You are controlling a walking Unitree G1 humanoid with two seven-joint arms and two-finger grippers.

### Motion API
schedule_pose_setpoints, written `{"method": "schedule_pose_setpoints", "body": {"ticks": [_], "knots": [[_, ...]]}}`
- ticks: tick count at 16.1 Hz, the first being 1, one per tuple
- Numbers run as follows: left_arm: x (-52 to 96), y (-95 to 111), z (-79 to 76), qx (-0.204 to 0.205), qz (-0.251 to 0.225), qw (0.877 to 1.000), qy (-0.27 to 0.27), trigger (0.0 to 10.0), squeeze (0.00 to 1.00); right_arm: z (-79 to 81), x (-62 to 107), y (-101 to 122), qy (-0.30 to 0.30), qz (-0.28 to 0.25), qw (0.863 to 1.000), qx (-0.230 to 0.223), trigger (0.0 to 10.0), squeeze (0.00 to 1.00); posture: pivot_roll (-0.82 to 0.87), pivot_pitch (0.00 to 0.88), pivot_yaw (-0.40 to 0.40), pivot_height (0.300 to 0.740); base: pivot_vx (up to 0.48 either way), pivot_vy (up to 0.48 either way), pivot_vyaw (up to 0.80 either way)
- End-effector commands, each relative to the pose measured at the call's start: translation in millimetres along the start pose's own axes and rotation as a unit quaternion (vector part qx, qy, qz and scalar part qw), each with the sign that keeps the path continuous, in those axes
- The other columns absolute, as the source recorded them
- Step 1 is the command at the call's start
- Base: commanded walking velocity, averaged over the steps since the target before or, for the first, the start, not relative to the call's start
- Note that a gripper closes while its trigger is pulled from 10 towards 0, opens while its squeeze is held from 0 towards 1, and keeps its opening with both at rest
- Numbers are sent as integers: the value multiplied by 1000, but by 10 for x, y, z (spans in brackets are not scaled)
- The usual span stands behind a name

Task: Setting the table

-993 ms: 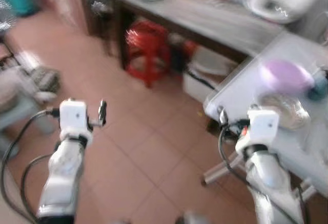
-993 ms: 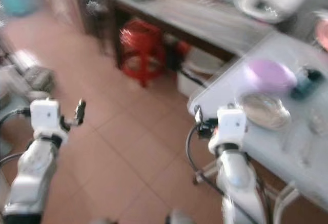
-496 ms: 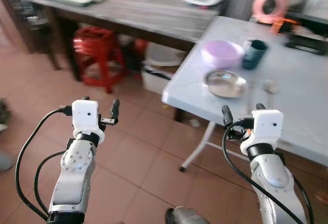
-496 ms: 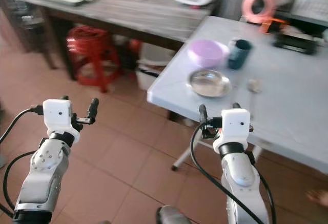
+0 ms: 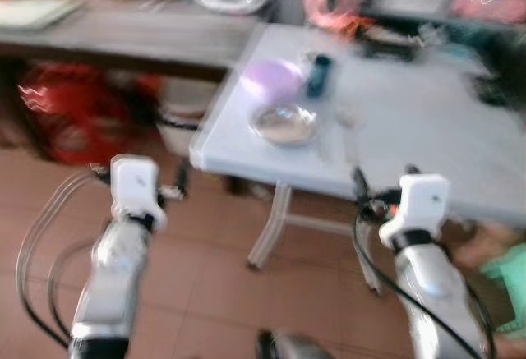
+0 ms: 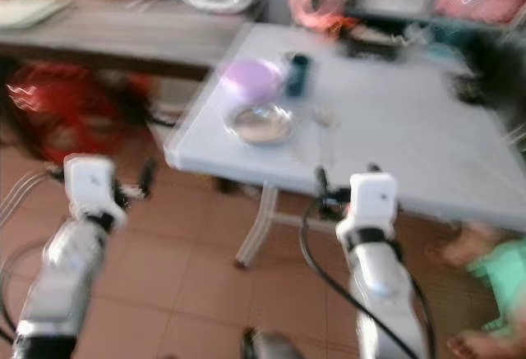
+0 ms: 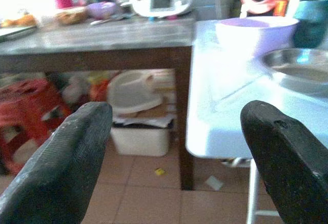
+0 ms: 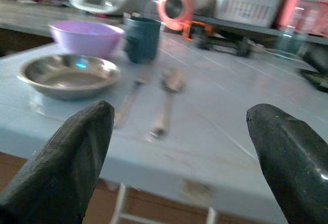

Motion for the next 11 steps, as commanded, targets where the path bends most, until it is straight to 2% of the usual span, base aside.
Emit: {"method": "schedule_pose_setpoints", "body": {"ticks": [1,5,6,8,9,11], "knots": [[-15,12,-46,2,-3,1000,-10,10000,0,-23,-11,14,-5,-3,1000,2,10000,0,-63,0,0,740,0,0,-800],[-20,15,-51,8,-2,1000,-7,10000,0,-18,-11,17,-7,-4,1000,0,10000,0,-64,3,2,740,0,0,-800],[-14,-3,-60,24,11,1000,-5,10000,0,-14,0,12,-7,-4,1000,1,10000,0,-63,4,1,740,0,0,-800],[-21,47,-78,25,-5,1000,-11,10000,0,-5,-3,5,-6,-4,1000,-1,10000,0,-61,6,0,740,0,0,-800],[-17,41,-83,30,-6,999,-19,10000,0,0,-7,8,-5,-5,1000,-3,10000,0,-61,8,2,740,0,0,-463],[-6,37,-67,12,-9,1000,-16,10000,0,8,-13,16,-5,-7,1000,-4,10000,0,-60,13,3,740,0,0,0]]}}
Point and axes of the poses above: a point about 5 cm out from each wrist's last joint towards the gripper, its own x axis pointing back from the gripper into the wrist, its own y axis along the axis of the wrist's last joint, z = x × y, the point moved 2 cm from there along -x, pointing out of the wrist towards the gripper, and after that the axes turned 11 degrees about -x, right-handed, at the moved point
